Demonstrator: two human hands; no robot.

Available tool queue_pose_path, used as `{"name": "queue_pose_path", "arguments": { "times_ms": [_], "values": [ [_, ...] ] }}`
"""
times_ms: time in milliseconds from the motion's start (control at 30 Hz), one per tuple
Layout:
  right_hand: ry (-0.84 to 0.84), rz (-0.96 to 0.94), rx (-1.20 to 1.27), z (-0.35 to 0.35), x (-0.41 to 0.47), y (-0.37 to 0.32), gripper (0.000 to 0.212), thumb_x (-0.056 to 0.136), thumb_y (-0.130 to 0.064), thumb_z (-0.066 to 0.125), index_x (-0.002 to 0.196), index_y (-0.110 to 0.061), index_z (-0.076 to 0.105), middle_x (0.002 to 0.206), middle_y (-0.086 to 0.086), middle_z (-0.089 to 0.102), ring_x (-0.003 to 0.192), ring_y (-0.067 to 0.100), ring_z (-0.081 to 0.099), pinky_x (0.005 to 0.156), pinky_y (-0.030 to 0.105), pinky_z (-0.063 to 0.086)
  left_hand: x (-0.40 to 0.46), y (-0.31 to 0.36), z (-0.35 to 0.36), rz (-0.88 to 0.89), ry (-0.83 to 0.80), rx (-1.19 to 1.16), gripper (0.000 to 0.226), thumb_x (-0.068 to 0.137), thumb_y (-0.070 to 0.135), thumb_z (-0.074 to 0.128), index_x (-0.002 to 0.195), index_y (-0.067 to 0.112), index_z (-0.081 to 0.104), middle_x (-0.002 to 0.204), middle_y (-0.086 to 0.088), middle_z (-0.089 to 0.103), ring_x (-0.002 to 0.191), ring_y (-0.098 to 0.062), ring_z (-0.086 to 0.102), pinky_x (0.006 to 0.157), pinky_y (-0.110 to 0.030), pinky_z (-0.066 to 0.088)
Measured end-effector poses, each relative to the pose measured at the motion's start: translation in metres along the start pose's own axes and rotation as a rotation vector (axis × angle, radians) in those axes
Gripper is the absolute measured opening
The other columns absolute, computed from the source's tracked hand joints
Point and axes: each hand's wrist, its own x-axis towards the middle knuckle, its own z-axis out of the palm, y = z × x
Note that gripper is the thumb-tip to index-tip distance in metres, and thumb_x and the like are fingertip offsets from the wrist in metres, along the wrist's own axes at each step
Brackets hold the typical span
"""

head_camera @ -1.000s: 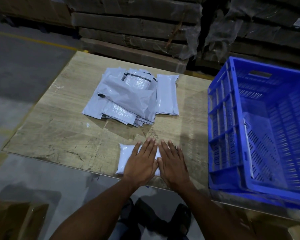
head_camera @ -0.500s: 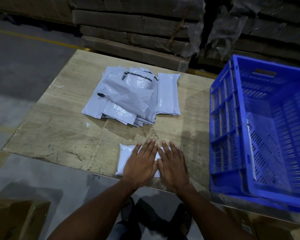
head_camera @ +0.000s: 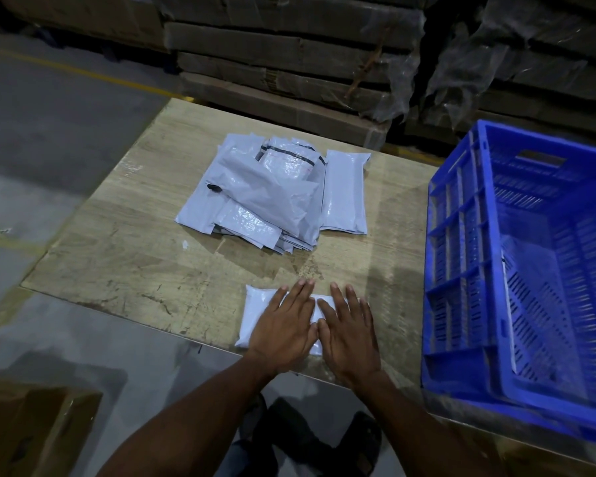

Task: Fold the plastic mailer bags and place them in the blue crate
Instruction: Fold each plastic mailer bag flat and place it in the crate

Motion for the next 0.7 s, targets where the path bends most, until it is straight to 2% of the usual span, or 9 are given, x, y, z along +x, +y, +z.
{"name": "queue_pose_path", "arguments": {
  "times_ms": [200,400,700],
  "values": [
    [0.008,-0.001,-0.011,0.000,0.000,0.000,0.046,0.105,-0.038,0.034,0.145,-0.026,0.051,0.164,0.008,0.028,0.153,0.032,0.019,0.118,0.056,0.026,-0.004,-0.005,-0.004,-0.002,0.008,-0.005,0.058,0.102,0.041,0.034,0.140,0.007,0.061,0.163,-0.015,0.038,0.153,-0.029,0.032,0.122,-0.044,0.019],
    [0.034,-0.002,0.008,-0.002,0.000,0.000,0.045,0.103,-0.037,0.039,0.142,-0.024,0.056,0.163,0.009,0.031,0.152,0.034,0.023,0.118,0.055,0.025,-0.013,-0.014,-0.005,-0.099,0.006,-0.112,0.061,0.099,0.043,0.039,0.142,0.004,0.059,0.163,-0.014,0.037,0.153,-0.027,0.032,0.123,-0.041,0.019],
    [-0.018,0.012,-0.001,-0.006,0.000,-0.001,0.046,0.103,-0.039,0.035,0.144,-0.026,0.053,0.164,0.006,0.028,0.153,0.031,0.020,0.120,0.053,0.023,-0.037,-0.054,-0.009,-0.117,-0.027,-0.019,0.080,0.098,0.062,0.039,0.158,0.009,0.037,0.171,-0.012,0.016,0.159,-0.027,0.013,0.126,-0.041,0.008]
  ]
}}
